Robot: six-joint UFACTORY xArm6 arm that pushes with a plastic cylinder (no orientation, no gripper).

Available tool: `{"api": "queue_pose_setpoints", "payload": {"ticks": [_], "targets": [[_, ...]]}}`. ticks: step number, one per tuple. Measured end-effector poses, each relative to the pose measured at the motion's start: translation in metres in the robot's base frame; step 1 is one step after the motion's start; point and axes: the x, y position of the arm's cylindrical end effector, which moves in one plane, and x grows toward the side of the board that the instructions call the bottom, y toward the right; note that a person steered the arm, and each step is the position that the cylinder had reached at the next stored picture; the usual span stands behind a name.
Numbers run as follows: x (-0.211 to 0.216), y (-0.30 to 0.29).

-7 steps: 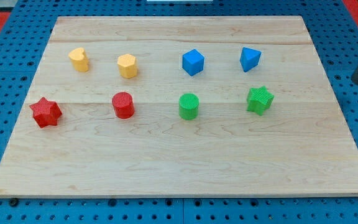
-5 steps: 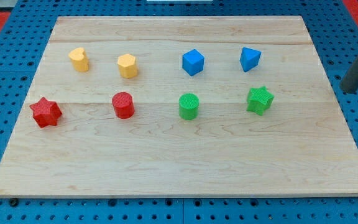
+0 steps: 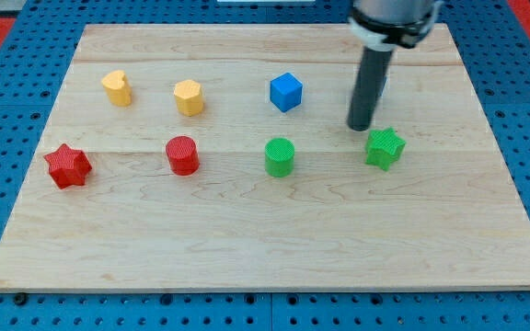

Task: Move your arm closer to the red star

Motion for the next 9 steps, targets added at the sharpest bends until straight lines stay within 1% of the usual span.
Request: {"api": "queue_pose_setpoints", "payload": {"ticks": [1,5,6,7,9], "targets": [[0.000,-0.042],[-0.003,-0.290],[0.001,-0.307],[0.019,-0.308],[0.024,-0.345]]}}
